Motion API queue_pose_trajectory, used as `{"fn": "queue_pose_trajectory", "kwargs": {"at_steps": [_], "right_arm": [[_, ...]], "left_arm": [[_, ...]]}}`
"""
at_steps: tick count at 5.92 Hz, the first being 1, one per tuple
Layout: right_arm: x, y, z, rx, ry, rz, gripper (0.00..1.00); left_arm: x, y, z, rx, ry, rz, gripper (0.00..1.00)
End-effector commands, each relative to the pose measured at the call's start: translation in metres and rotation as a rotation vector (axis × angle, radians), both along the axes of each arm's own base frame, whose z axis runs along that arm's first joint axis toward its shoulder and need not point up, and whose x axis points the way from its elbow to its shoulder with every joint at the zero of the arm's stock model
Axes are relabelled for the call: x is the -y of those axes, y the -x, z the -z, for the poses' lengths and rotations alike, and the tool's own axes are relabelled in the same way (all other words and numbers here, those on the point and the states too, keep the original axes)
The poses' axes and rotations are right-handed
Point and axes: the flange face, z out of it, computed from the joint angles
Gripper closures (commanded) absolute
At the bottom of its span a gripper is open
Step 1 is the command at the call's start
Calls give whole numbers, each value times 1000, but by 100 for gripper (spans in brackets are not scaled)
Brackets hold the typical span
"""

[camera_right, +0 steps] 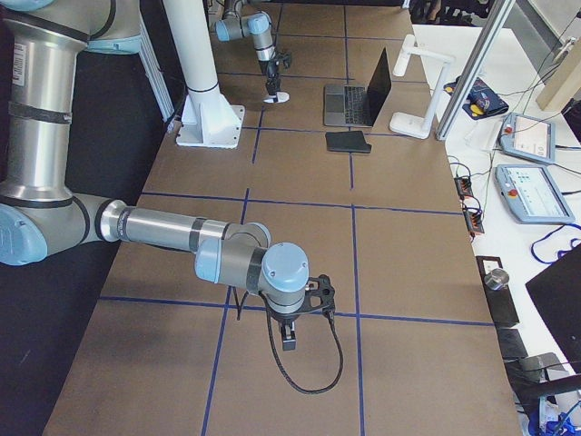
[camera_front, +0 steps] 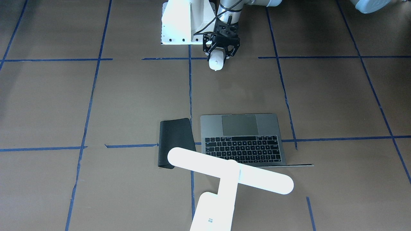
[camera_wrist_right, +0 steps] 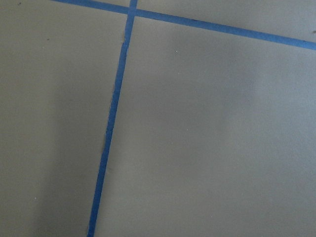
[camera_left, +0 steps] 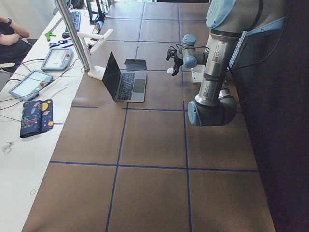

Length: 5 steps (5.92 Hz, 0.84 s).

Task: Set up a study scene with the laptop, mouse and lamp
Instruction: 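Carry the white mouse with the left gripper onto the black mouse pad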

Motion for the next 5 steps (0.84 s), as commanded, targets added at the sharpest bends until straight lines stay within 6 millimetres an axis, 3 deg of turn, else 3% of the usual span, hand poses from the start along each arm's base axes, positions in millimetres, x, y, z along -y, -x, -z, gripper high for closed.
{"fn": "queue_pose_trajectory", "kwargs": {"at_steps": [1,2,3,4,5], "right_arm": [[-1,0,1,1,1,-1,0],[-1,0,1,1,1,-1,0],[-1,0,1,1,1,-1,0],[-1,1,1,1,1,0,0],[-1,0,1,1,-1,0,0]], "left_arm": [[86,-27,42,-13,45,44,98],[131,-47,61,0,94,41,98],[186,-80,85,39,133,32,98],[227,-109,76,15,138,29,98],[256,-128,78,24,119,10,99]]}}
